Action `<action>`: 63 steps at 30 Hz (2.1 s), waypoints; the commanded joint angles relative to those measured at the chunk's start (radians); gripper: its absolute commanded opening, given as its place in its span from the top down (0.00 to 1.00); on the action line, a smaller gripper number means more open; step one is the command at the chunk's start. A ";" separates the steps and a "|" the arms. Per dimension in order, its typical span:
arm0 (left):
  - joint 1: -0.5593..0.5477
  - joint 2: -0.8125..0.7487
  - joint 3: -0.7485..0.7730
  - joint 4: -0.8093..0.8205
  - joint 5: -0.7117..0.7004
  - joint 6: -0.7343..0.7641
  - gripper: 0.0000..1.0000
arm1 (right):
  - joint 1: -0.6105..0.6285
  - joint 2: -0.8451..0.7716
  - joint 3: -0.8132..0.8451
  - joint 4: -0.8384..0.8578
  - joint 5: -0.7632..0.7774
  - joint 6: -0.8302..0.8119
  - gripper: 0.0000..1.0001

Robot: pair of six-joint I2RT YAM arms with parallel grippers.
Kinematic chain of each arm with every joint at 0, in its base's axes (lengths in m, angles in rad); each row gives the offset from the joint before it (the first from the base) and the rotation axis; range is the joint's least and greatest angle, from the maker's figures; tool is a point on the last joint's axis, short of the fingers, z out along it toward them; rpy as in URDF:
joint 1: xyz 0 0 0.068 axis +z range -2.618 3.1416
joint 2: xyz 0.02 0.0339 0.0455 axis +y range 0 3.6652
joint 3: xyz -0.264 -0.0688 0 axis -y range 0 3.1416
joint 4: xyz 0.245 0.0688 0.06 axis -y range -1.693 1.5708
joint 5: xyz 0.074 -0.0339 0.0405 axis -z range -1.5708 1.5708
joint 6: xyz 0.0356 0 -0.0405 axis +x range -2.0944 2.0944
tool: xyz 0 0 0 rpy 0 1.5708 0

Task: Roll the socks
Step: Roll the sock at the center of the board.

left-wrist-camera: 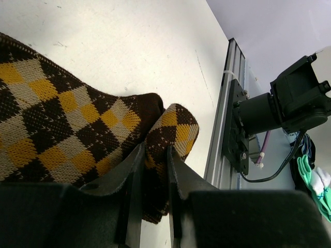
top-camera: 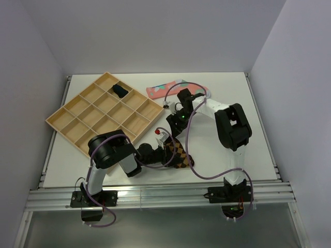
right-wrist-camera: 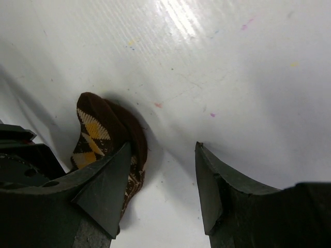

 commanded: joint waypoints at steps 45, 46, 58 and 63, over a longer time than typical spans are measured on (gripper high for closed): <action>-0.017 -0.107 0.157 -0.581 0.201 0.065 1.00 | -0.048 -0.252 -0.250 0.256 0.368 -0.053 0.90; -0.014 -0.101 0.169 -0.623 0.204 0.070 1.00 | -0.046 -0.237 -0.234 0.250 0.356 -0.064 0.90; 0.133 -0.044 0.243 -0.693 0.396 -0.057 1.00 | -0.080 -0.197 -0.208 0.324 0.406 -0.064 0.92; 0.167 0.024 0.335 -0.849 0.414 -0.096 1.00 | -0.091 -0.208 -0.236 0.328 0.359 -0.079 0.92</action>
